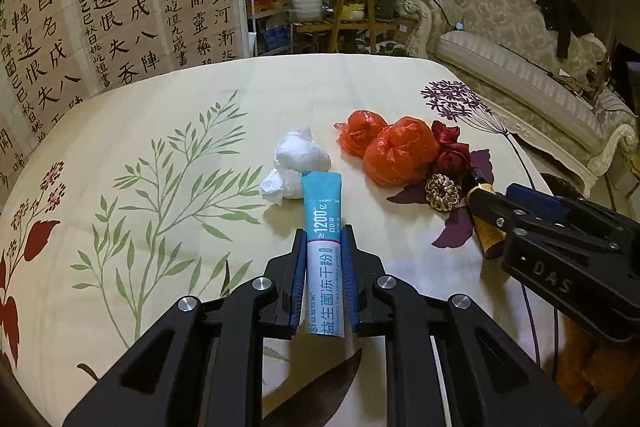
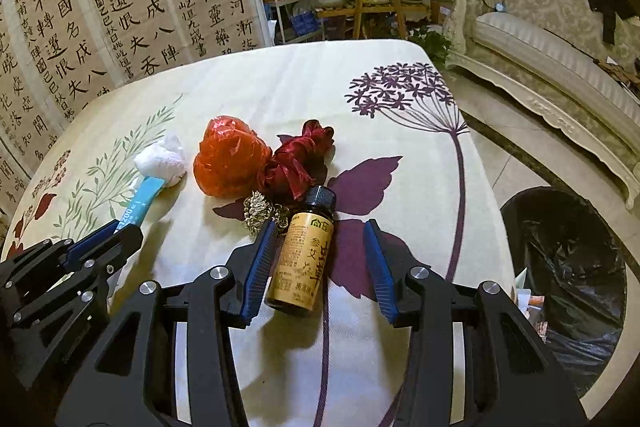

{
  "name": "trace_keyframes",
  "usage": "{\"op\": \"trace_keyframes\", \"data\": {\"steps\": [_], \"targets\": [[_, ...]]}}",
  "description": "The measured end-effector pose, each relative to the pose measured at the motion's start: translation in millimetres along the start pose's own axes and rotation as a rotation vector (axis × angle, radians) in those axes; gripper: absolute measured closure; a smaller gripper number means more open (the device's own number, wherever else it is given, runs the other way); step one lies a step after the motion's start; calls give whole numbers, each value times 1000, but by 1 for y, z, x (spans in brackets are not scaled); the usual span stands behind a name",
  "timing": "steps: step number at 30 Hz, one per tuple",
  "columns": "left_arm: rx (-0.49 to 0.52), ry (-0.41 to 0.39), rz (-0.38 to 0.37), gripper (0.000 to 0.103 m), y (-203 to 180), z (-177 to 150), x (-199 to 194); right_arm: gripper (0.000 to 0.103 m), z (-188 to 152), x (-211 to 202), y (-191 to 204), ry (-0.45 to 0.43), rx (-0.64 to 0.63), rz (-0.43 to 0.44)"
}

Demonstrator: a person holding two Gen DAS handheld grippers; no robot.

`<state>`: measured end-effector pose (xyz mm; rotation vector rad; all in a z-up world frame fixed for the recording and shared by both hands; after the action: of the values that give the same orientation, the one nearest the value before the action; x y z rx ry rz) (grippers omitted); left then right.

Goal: Collect trash
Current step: 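Grasp the amber bottle with the right gripper, then carry the tube with the left gripper while the right gripper carries the bottle into the bin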

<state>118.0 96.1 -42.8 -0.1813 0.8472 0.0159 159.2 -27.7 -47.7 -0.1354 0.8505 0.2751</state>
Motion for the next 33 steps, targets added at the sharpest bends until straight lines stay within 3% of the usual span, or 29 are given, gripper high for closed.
{"op": "trace_keyframes", "data": {"steps": [8, 23, 33], "targets": [[-8, 4, -4, 85, 3, -1, 3, 80, -2, 6, 1, 23, -1, -2], [-8, -11, -10, 85, -1, -7, -2, 80, -17, -17, -5, -7, 2, -3], [16, -33, -42, 85, -27, -19, -21, 80, -35, -51, -25, -50, 40, -43]]}}
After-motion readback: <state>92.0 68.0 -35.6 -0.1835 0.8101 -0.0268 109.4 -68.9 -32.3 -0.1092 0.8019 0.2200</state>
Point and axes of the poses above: each gripper's, at about its wrist camera, not at the fingertips, and x roughly the way its jaws point, y to its left, z to its top, the point moved 2 cm from there along x, roughly the way its jaws point, and after that the axes turned 11 degrees about -x, right-handed, at the moved point
